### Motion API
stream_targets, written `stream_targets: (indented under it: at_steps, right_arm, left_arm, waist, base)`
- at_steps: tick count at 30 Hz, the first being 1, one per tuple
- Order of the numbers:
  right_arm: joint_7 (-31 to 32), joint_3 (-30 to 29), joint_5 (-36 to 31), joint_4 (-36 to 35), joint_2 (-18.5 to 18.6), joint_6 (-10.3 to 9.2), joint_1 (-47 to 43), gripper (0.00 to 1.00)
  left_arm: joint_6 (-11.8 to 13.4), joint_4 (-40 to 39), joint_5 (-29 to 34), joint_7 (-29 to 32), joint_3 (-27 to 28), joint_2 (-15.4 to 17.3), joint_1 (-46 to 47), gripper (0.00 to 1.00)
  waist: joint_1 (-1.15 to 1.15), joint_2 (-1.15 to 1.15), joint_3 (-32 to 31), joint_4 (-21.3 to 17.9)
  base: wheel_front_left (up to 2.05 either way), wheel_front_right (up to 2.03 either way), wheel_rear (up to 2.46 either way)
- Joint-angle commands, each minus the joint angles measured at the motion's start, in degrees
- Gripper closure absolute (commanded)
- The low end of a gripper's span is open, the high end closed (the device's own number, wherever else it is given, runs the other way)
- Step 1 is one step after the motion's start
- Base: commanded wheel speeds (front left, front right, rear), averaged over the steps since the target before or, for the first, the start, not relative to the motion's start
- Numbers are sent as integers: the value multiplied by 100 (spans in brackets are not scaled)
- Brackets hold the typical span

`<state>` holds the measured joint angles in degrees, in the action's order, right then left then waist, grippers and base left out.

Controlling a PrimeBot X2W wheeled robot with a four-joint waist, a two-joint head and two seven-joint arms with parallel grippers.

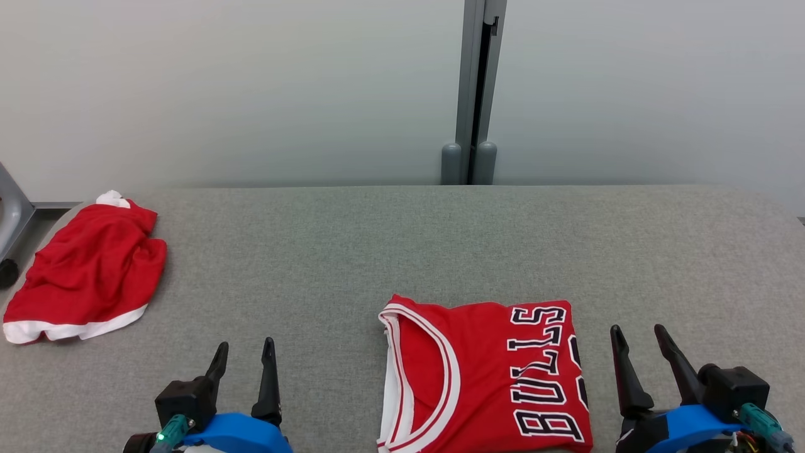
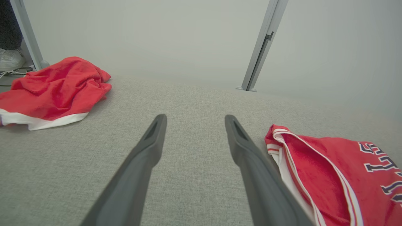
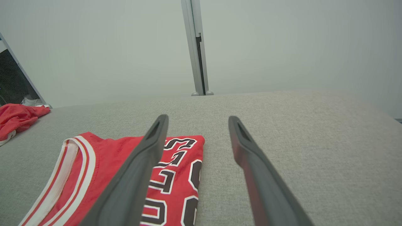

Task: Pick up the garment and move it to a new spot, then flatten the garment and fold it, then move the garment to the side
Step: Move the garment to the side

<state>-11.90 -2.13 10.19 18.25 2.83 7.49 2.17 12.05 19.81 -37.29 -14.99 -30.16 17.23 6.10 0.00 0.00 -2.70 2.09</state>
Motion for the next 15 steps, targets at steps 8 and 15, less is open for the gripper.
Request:
stream_targets:
  at_steps: [8, 15]
  right_arm:
    - [72, -35, -79, 27, 14, 1, 37, 0]
    - [94, -7, -79, 33, 14, 1, 57, 0]
  left_arm:
    - [-45, 40, 150, -26, 157, -81, -9, 0]
    - [-69, 69, 217, -26, 192, -137, 19, 0]
  waist:
    - [0, 0, 47, 34]
    - [0, 0, 71, 29]
  base:
    - [0, 0, 0]
    - [0, 0, 0]
